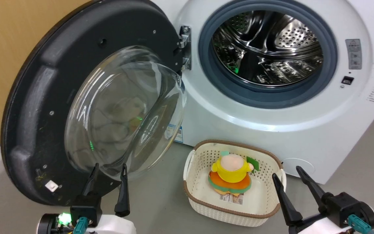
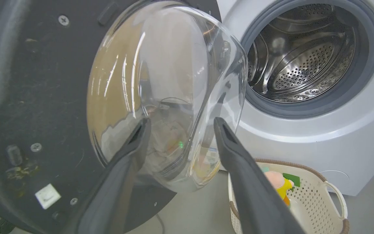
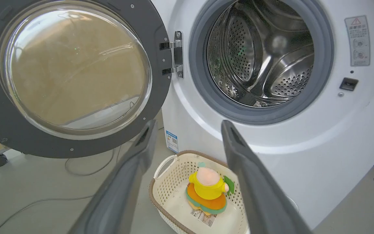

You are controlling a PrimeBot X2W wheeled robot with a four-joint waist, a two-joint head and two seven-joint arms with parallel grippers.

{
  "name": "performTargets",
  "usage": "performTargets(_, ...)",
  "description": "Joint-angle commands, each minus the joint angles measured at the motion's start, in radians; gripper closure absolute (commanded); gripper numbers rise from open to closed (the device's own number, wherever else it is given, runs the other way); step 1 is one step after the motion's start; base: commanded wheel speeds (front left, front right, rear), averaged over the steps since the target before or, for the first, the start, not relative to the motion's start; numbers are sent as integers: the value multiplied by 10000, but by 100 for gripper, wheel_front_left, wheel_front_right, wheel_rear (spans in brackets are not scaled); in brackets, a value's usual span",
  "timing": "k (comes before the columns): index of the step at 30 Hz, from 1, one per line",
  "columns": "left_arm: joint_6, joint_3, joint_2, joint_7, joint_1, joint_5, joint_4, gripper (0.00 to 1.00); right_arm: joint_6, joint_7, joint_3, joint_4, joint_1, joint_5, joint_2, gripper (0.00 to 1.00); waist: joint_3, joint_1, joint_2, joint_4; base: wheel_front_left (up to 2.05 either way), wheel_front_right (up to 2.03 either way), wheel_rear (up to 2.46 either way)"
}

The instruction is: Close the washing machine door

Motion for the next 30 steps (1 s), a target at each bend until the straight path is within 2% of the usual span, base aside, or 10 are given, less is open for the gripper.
performTargets(1, 84, -24, 55, -124, 163, -63, -69, 0, 4, -105, 81, 37, -125, 150, -78, 0, 21, -1, 0, 92, 0, 0, 0)
performTargets(30, 660, -171, 61, -730, 566, -93, -521, 0, 6, -710, 978, 446, -611, 830, -468, 0, 154, -1, 0, 1372, 0, 0, 0)
